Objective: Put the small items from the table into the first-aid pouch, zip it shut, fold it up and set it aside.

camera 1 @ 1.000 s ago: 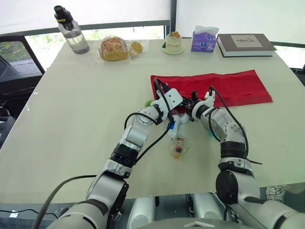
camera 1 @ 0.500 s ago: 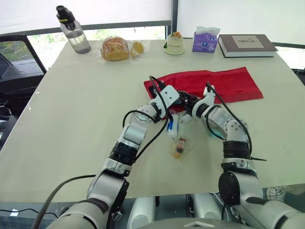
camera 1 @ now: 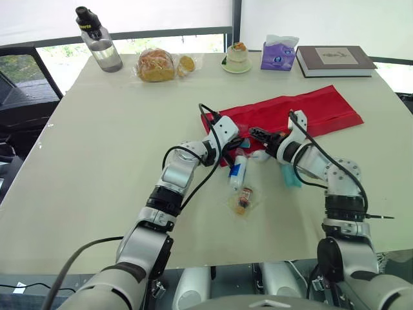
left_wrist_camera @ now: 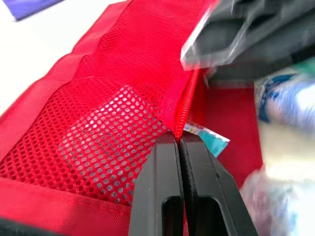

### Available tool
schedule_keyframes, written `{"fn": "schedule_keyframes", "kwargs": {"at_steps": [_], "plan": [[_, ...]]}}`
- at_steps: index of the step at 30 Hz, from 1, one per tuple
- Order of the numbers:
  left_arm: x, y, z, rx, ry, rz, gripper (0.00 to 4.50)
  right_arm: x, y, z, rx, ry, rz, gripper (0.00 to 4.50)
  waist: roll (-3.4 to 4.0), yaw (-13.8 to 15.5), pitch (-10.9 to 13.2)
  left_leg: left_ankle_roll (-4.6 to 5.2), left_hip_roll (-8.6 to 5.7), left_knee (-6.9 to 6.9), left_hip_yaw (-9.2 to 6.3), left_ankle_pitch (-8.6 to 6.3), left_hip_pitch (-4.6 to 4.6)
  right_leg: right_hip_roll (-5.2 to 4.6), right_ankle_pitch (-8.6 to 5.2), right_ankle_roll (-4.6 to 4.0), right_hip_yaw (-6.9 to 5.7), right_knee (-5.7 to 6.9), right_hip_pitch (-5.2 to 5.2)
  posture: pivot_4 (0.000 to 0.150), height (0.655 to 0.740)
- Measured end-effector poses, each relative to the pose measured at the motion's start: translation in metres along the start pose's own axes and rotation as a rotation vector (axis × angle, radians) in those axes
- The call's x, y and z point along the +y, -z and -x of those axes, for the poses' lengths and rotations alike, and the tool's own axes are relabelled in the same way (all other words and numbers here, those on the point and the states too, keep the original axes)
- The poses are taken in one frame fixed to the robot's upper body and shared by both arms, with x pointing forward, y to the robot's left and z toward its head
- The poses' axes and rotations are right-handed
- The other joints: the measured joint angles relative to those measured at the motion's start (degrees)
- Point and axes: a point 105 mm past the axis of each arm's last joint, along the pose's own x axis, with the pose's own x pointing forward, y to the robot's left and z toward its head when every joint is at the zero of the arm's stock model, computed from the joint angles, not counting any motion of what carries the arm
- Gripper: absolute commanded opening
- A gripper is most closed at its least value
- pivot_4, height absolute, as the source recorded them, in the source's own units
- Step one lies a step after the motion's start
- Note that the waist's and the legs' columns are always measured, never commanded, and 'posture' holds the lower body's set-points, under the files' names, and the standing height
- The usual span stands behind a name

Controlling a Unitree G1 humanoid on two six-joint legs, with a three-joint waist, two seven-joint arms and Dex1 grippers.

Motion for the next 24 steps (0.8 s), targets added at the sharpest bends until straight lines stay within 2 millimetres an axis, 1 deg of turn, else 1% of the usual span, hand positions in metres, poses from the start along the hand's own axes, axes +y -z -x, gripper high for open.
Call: {"fn": "schedule_keyframes", "kwargs": {"at_steps": [1,2,4,5,7,8,9,12,16,22,24], "plan": [[0.002,-0.001,0.000,-0.006,0.015,0.019,0.00,0.002,-0.002,0.002,0.003,-0.007,0.049,2.88,0.01,-0.03,0.01,0.00,0.00,0.00,-0.01,0.00,0.00,0.01,0.00,0.00,-0.01,-0.01,-0.01,0.150,0.7400],[0.006,-0.001,0.001,-0.011,0.038,0.055,0.00,0.007,-0.005,0.005,0.008,-0.023,0.160,2.74,0.01,-0.07,0.01,0.00,0.00,0.00,-0.02,0.00,0.00,0.01,0.00,0.01,-0.02,0.00,-0.01,0.150,0.7400],[0.012,-0.002,0.003,-0.009,0.052,0.069,0.00,0.013,-0.006,0.007,0.009,-0.040,0.242,1.94,0.01,-0.15,0.01,0.00,0.00,0.00,-0.03,0.00,0.01,0.02,-0.01,0.01,-0.03,-0.01,-0.01,0.150,0.7400],[0.018,-0.004,0.003,-0.009,0.063,0.077,0.00,0.017,-0.005,0.007,0.015,-0.053,0.305,1.48,0.01,-0.21,0.01,0.00,0.00,0.00,-0.04,0.00,0.01,0.03,-0.01,0.01,-0.03,0.00,-0.01,0.150,0.7400],[0.023,-0.004,0.005,-0.005,0.072,0.082,0.00,0.021,0.001,0.005,0.040,-0.072,0.364,0.79,0.01,-0.25,0.01,0.00,0.02,-0.01,-0.05,0.00,0.01,0.05,-0.01,0.01,-0.04,0.00,-0.01,0.150,0.7400],[0.024,-0.003,0.005,-0.007,0.084,0.099,0.00,0.022,0.003,0.005,0.052,-0.075,0.401,0.30,0.01,-0.17,0.01,0.00,0.02,-0.01,-0.06,0.00,-0.01,0.04,-0.01,0.01,-0.05,-0.01,-0.01,0.150,0.7400],[0.024,-0.002,0.004,-0.006,0.102,0.123,0.00,0.023,0.007,0.004,0.073,-0.076,0.472,0.03,0.01,-0.14,0.02,0.00,0.01,-0.01,-0.06,0.00,-0.03,0.04,-0.01,0.01,-0.06,-0.04,-0.02,0.150,0.7400],[0.025,-0.004,0.005,-0.023,0.140,0.165,0.00,0.030,0.014,-0.002,0.104,-0.095,0.608,0.03,0.00,-0.15,0.02,0.00,-0.01,-0.01,-0.06,0.00,-0.04,0.03,-0.01,0.01,-0.06,-0.06,-0.02,0.150,0.7400],[0.025,-0.003,0.004,-0.024,0.162,0.185,0.00,0.034,0.020,-0.012,0.123,-0.099,0.710,0.03,0.00,-0.14,0.02,0.00,0.00,-0.01,-0.10,0.00,-0.02,0.03,-0.01,0.01,-0.09,-0.04,-0.02,0.150,0.7400],[0.024,-0.001,0.004,-0.025,0.176,0.191,0.00,0.024,0.040,-0.025,0.198,-0.073,0.808,0.03,0.00,-0.13,0.02,-0.01,0.00,-0.01,-0.10,0.00,-0.03,0.03,-0.01,0.01,-0.09,-0.04,-0.02,0.150,0.7400],[0.023,-0.001,0.003,-0.026,0.178,0.192,0.00,0.020,0.043,-0.027,0.218,-0.057,0.829,0.03,0.00,-0.12,0.02,-0.01,-0.01,-0.01,-0.10,0.00,-0.04,0.03,-0.01,0.01,-0.09,-0.04,-0.02,0.150,0.7400]]}}
